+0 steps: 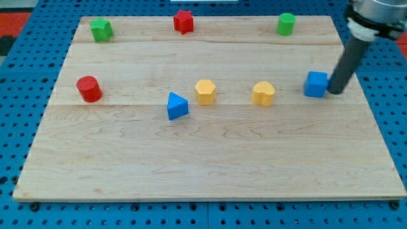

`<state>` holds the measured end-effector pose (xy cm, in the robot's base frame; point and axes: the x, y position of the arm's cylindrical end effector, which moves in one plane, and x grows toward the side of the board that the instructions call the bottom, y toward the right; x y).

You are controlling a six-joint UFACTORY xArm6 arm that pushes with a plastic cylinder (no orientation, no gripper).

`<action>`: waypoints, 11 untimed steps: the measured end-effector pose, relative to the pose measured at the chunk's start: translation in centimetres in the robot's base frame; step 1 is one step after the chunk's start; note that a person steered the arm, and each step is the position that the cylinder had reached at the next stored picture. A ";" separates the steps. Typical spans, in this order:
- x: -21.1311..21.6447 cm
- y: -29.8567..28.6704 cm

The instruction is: Slide the yellow heart slightly down

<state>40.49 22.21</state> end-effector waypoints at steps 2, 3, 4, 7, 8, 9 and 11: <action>-0.7 -0.8; -0.7 -0.8; -0.7 -0.7; 3.3 -3.3; 1.7 -7.7; -1.5 -9.6; 7.0 -11.7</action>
<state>47.49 10.56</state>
